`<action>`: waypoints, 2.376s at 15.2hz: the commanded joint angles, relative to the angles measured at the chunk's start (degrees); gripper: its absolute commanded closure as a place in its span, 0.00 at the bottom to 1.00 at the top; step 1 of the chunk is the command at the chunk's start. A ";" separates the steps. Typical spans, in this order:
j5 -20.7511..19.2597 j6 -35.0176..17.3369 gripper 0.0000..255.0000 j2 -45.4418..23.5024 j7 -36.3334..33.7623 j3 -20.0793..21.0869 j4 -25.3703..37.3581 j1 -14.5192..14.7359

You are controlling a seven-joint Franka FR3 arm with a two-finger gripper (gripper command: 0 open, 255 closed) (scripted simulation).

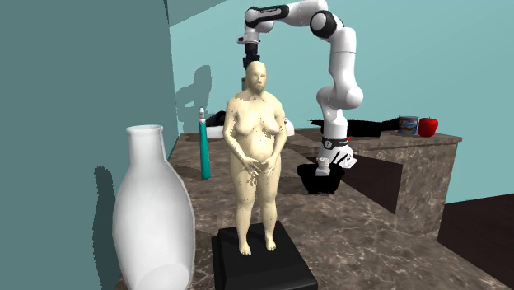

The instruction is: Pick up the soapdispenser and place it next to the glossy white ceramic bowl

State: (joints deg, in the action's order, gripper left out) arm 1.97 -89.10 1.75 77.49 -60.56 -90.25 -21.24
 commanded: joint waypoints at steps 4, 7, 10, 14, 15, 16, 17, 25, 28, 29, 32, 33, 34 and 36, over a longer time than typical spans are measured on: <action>-2.06 -4.14 1.00 2.41 -1.35 0.92 -5.23 0.42; -2.71 -6.53 1.00 3.18 -1.74 1.20 -8.01 0.43; -3.14 -8.88 1.00 3.68 -1.96 1.34 -10.63 0.40; -3.43 -11.98 1.00 3.99 -2.04 1.36 -13.90 0.33; -3.44 -12.75 1.00 4.01 -2.02 1.33 -14.68 0.31; -3.44 -13.52 1.00 4.00 -1.98 1.30 -15.44 0.29; -3.41 -14.29 1.00 3.96 -1.93 1.25 -16.19 0.27; -2.44 -20.37 1.00 2.80 -0.92 0.57 -21.68 0.17; -1.67 -22.63 1.00 1.96 -0.25 0.22 -23.52 0.15; -1.36 -23.38 1.00 1.62 0.01 0.09 -24.10 0.14; -0.25 -25.60 1.00 0.47 0.92 -0.28 -25.78 0.12; 0.18 -26.34 1.00 0.03 1.27 -0.40 -26.31 0.10; 0.64 -27.07 1.00 -0.43 1.64 -0.51 -26.83 0.07; 1.66 -28.52 1.00 -1.44 2.45 -0.69 -27.83 -0.01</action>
State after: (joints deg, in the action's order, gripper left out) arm 2.88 -116.88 1.06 79.38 -61.10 -117.74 -21.20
